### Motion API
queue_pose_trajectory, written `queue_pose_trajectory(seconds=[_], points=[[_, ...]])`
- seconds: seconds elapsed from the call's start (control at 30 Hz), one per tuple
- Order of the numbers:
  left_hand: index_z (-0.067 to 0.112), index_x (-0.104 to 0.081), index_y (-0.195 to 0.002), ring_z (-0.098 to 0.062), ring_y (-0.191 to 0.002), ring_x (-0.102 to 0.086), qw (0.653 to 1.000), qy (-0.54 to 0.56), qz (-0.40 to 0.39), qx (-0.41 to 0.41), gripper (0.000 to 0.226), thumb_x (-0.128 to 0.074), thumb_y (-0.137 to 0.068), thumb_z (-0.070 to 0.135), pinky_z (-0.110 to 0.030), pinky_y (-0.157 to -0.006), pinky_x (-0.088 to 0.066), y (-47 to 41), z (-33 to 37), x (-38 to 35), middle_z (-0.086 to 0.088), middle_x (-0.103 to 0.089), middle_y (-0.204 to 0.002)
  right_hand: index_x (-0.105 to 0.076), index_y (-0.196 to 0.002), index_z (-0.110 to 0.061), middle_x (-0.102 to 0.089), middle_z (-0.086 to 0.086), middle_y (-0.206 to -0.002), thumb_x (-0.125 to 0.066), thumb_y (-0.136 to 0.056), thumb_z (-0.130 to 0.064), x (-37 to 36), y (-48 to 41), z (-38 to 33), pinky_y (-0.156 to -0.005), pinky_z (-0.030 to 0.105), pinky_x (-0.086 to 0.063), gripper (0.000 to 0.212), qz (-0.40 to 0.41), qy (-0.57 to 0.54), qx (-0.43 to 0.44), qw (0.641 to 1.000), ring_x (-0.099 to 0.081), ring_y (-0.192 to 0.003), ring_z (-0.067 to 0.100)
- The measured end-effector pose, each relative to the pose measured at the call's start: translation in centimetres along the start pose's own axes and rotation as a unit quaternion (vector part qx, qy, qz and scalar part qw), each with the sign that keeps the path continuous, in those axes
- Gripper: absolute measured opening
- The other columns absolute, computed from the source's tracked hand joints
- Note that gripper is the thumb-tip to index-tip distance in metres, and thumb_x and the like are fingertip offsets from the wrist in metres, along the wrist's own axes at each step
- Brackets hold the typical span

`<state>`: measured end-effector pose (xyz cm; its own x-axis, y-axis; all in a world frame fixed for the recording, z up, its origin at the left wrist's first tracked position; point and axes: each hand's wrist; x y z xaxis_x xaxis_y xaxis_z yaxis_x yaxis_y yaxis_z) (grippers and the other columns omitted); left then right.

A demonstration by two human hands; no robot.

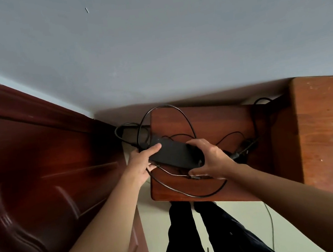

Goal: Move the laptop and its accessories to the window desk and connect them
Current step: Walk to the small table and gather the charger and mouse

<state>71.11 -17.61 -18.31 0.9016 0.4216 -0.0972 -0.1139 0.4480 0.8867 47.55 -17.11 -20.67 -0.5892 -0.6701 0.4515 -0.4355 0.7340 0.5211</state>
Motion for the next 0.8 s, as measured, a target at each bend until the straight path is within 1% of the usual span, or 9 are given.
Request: queue_pose_trajectory(seconds=[0.07,0.13,0.27,0.43,0.53,0.57,0.6,0.7,0.8], points=[[0.003,-0.064,-0.112,-0.03,-0.103,-0.066,1.0,0.011,0.006,0.007,0.036,-0.073,-0.077,0.002,-0.043,-0.089,-0.052,0.0,-0.3,0.8,-0.017,-0.07,-0.11,-0.037,-0.143,-0.03,-0.038,-0.002,-0.147,-0.085,-0.062,-0.045,1.1,0.8,1.3,-0.102,0.033,-0.045,0.095,0.03,-0.009,-0.022,0.999,-0.045,-0.128,0.015],[0.004,-0.065,-0.112,-0.029,-0.104,-0.065,0.999,0.023,0.007,0.022,0.033,-0.071,-0.079,0.003,-0.041,-0.093,-0.05,0.4,-0.8,1.8,-0.015,-0.07,-0.11,-0.046,-0.139,-0.022,-0.048,0.003,-0.139,-0.085,-0.066,-0.04,2.5,2.2,3.1,-0.102,0.033,-0.043,0.084,0.129,-0.005,-0.071,0.989,-0.05,-0.122,0.017],[0.006,-0.068,-0.097,-0.025,-0.097,-0.066,0.997,0.063,-0.012,0.051,0.022,-0.068,-0.075,0.003,-0.033,-0.091,-0.049,1.6,-2.0,4.2,-0.012,-0.071,-0.099,-0.06,-0.119,-0.011,-0.06,0.012,-0.117,-0.073,-0.081,-0.026,5.1,5.1,6.9,-0.09,0.036,-0.045,0.042,0.367,0.046,-0.184,0.911,-0.057,-0.11,0.032],[0.004,-0.063,-0.108,-0.03,-0.109,-0.06,0.994,0.078,-0.053,0.061,0.037,-0.065,-0.071,0.008,-0.038,-0.104,-0.041,2.5,-3.5,4.8,-0.016,-0.065,-0.112,-0.043,-0.137,-0.01,-0.053,0.018,-0.135,-0.075,-0.076,-0.045,5.6,4.2,8.5,-0.103,0.043,-0.04,0.078,0.429,-0.193,-0.425,0.774,-0.05,-0.124,0.037],[0.007,-0.065,-0.098,-0.027,-0.101,-0.063,0.995,0.067,-0.041,0.054,0.03,-0.067,-0.069,0.008,-0.036,-0.099,-0.044,2.5,-3.8,4.2,-0.013,-0.069,-0.103,-0.032,-0.143,-0.012,-0.042,0.019,-0.143,-0.081,-0.071,-0.043,4.5,2.7,7.6,-0.107,0.047,-0.038,0.092,0.426,-0.329,-0.476,0.695,-0.045,-0.128,0.04],[0.007,-0.066,-0.097,-0.026,-0.099,-0.063,0.997,0.057,-0.03,0.052,0.028,-0.068,-0.069,0.008,-0.036,-0.098,-0.044,2.4,-3.8,4.1,-0.013,-0.069,-0.101,-0.033,-0.142,-0.013,-0.04,0.02,-0.143,-0.081,-0.071,-0.042,3.9,2.5,7.0,-0.106,0.048,-0.039,0.09,0.422,-0.306,-0.478,0.707,-0.043,-0.129,0.041],[0.008,-0.066,-0.096,-0.026,-0.099,-0.064,0.997,0.048,-0.021,0.051,0.026,-0.068,-0.071,0.007,-0.036,-0.097,-0.045,2.1,-3.9,4.1,-0.012,-0.069,-0.1,-0.035,-0.14,-0.015,-0.04,0.019,-0.141,-0.08,-0.072,-0.041,3.2,2.4,6.4,-0.104,0.049,-0.039,0.085,0.414,-0.226,-0.461,0.752,-0.042,-0.128,0.041],[0.008,-0.065,-0.094,-0.025,-0.094,-0.064,0.998,0.032,0.004,0.055,0.015,-0.067,-0.079,0.005,-0.037,-0.096,-0.047,1.4,-4.3,4.4,-0.012,-0.068,-0.097,-0.052,-0.128,-0.021,-0.049,0.01,-0.13,-0.074,-0.071,-0.043,1.1,2.3,4.3,-0.094,0.048,-0.04,0.065,0.368,0.142,-0.232,0.889,-0.043,-0.122,0.034],[0.008,-0.066,-0.088,-0.024,-0.085,-0.066,0.997,0.023,0.039,0.062,0.01,-0.068,-0.08,0.005,-0.036,-0.085,-0.052,0.9,-5.0,4.8,-0.011,-0.069,-0.09,-0.048,-0.136,-0.022,-0.045,0.006,-0.139,-0.072,-0.07,-0.046,-0.2,1.3,2.5,-0.101,0.044,-0.037,0.074,0.129,0.216,-0.045,0.967,-0.039,-0.129,0.029]])
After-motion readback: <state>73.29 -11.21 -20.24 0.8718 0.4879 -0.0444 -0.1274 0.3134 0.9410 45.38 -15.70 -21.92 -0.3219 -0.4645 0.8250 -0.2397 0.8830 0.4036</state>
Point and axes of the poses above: each hand's wrist, its own y-axis away from the middle knuckle, its own x-axis out of the back of the hand, z = x × y
